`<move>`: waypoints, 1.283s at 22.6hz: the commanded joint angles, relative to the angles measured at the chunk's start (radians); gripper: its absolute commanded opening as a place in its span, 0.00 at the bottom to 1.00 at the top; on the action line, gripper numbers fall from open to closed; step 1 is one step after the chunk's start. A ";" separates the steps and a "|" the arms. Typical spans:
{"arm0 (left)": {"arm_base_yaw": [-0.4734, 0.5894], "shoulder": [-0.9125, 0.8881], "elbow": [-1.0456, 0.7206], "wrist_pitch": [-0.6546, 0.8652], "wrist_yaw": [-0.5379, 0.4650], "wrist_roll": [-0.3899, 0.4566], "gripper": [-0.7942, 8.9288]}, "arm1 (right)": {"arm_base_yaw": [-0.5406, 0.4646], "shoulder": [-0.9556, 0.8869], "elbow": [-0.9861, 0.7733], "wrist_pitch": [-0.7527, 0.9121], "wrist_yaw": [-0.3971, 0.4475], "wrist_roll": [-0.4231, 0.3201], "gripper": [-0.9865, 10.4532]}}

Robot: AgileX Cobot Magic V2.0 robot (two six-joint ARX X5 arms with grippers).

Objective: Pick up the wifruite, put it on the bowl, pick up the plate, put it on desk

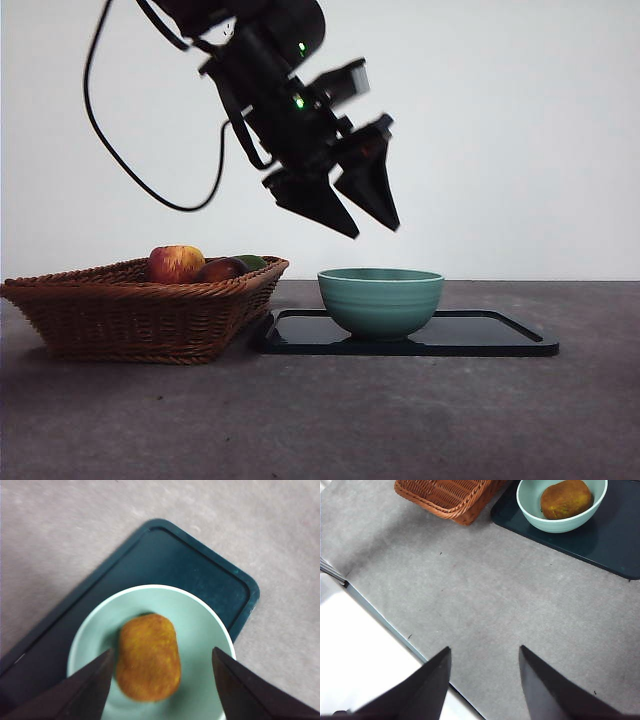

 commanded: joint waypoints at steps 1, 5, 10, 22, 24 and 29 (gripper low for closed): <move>-0.017 0.051 0.024 0.032 -0.007 0.025 0.40 | 0.006 0.006 0.010 0.001 -0.003 -0.001 0.28; -0.025 0.098 0.024 0.051 -0.008 0.030 0.40 | 0.006 0.006 0.010 -0.012 0.002 -0.001 0.28; -0.030 0.123 0.024 0.058 -0.030 0.075 0.40 | 0.006 0.006 0.010 -0.014 0.002 0.000 0.28; -0.030 0.145 0.024 0.075 -0.056 0.101 0.40 | 0.006 0.005 0.010 -0.021 0.002 0.006 0.28; -0.030 0.147 0.024 0.075 -0.056 0.105 0.40 | 0.006 0.005 0.010 -0.021 0.002 0.007 0.28; -0.030 0.153 0.024 0.075 -0.056 0.108 0.40 | 0.006 0.005 0.010 -0.021 0.002 0.007 0.28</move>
